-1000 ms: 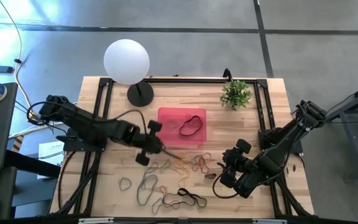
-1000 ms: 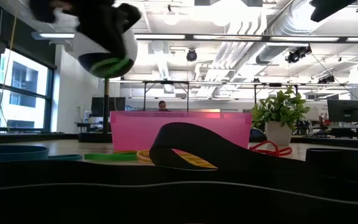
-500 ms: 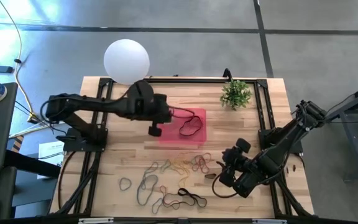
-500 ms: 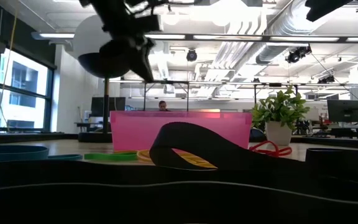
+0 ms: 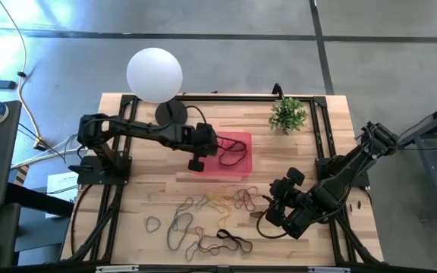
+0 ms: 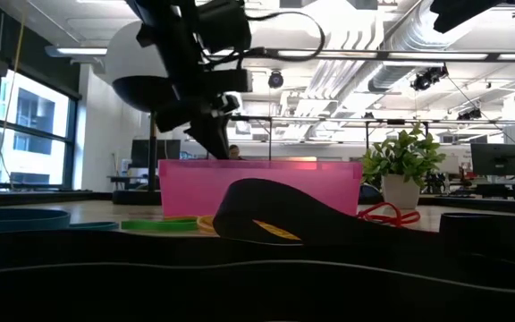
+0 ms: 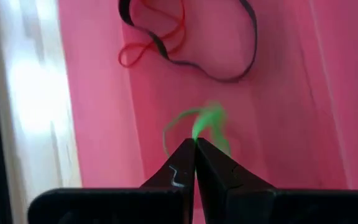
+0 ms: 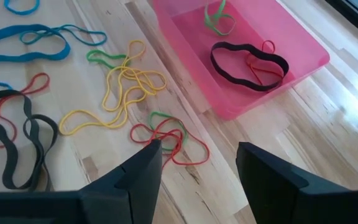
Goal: Pick and place rubber bands into bin
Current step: Put the green rubber band into the red bin, then put the black rubber band into the red bin
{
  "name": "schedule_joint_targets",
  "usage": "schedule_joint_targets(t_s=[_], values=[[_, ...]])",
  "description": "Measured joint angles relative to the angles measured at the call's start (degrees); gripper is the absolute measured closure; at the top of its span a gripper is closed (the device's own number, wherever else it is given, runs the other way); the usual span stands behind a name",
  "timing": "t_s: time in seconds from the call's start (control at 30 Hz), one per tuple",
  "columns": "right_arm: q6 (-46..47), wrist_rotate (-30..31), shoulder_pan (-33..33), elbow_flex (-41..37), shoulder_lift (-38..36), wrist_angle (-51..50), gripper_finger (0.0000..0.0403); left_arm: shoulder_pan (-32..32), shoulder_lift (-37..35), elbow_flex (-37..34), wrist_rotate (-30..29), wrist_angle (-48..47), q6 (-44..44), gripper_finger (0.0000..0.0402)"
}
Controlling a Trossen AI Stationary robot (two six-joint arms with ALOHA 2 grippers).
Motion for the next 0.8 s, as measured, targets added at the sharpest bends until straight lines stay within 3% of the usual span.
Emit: schedule_joint_targets(t_s=[0.2, 0.43, 0.63, 0.8], values=[[0.0, 0.3, -0.1, 0.0, 0.0, 0.0, 0.0206, 0.0, 0.0, 0.0, -1.4, 1.6, 1.6, 0.0383], [0.0, 0.1, -0.4, 0.0, 0.0, -0.2, 0.0206, 0.0, 0.0, 0.0, -0.9, 2.0, 2.5, 0.0298], [-0.1, -7.3, -0.2, -3.8, -0.1, 4.2, 0.0206, 0.0, -2.5, 0.0, 8.5, 1.9, 2.6, 0.0251], [-3.1, -16.1, 1.4, -12.8, -0.1, 21.7, 0.0206, -2.0, -8.0, 0.0, 17.3, 0.3, 2.5, 0.0251]])
